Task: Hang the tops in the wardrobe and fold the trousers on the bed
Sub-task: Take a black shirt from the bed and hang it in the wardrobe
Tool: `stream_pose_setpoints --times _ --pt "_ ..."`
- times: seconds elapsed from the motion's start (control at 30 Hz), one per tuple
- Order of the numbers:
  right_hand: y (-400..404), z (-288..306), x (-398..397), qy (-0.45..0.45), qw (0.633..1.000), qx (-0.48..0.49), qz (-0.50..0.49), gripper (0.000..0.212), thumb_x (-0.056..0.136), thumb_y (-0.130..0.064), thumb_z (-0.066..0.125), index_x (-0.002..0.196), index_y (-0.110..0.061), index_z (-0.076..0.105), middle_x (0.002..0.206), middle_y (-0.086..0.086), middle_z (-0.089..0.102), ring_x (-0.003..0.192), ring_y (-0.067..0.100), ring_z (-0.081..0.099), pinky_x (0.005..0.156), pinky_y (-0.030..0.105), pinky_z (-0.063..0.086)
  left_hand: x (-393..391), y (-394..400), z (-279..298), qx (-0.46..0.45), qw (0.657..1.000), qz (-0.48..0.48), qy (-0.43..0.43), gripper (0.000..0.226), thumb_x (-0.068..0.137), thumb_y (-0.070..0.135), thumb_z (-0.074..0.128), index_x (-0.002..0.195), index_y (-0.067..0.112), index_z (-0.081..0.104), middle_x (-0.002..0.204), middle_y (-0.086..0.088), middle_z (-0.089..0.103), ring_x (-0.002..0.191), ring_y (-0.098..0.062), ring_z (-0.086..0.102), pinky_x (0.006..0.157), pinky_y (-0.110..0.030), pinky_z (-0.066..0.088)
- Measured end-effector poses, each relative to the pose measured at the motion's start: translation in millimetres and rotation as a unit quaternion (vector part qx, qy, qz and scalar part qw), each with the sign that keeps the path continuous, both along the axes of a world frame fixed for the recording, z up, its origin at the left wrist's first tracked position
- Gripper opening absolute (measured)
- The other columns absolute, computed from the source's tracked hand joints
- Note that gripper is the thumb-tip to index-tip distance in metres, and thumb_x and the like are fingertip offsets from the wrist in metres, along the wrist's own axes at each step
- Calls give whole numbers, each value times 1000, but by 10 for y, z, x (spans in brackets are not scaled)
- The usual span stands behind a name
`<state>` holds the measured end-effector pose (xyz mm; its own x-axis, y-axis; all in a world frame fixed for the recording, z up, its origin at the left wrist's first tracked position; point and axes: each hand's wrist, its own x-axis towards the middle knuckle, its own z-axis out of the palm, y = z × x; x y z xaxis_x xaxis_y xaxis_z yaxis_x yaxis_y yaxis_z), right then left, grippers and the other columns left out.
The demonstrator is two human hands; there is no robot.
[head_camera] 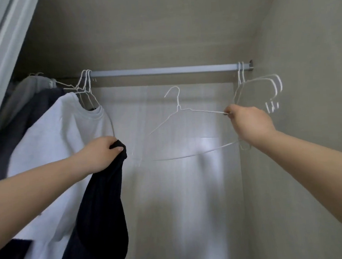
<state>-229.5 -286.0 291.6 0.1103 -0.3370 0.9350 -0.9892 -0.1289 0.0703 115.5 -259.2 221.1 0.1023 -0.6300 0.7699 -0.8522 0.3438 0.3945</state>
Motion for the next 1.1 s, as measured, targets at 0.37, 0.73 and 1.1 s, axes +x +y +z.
stream_pose_setpoints --times 0.37,0.73,1.1 --pt "-278 -1100 371 -25 983 28 178 28 99 -22 43 120 -18 61 107 14 64 100 36 58 79 39 45 488 -35 -661 119 985 69 -99 18 87 3 46 76 17 40 80 -5 54 71 -18 47 54 -24 32" --pt "-110 -1746 602 -64 960 68 263 28 99 -15 43 117 -19 64 90 2 60 75 22 59 70 29 37 765 50 -1257 295 931 61 207 19 81 26 52 89 10 62 89 -9 60 79 -23 56 66 -29 41" --pt "160 -1640 337 -16 973 36 229 39 91 -29 41 116 -11 65 88 12 65 77 27 59 75 32 40 852 -124 -1531 217 856 -111 457 29 98 27 51 117 6 57 105 -11 64 92 -23 62 74 -32 50"
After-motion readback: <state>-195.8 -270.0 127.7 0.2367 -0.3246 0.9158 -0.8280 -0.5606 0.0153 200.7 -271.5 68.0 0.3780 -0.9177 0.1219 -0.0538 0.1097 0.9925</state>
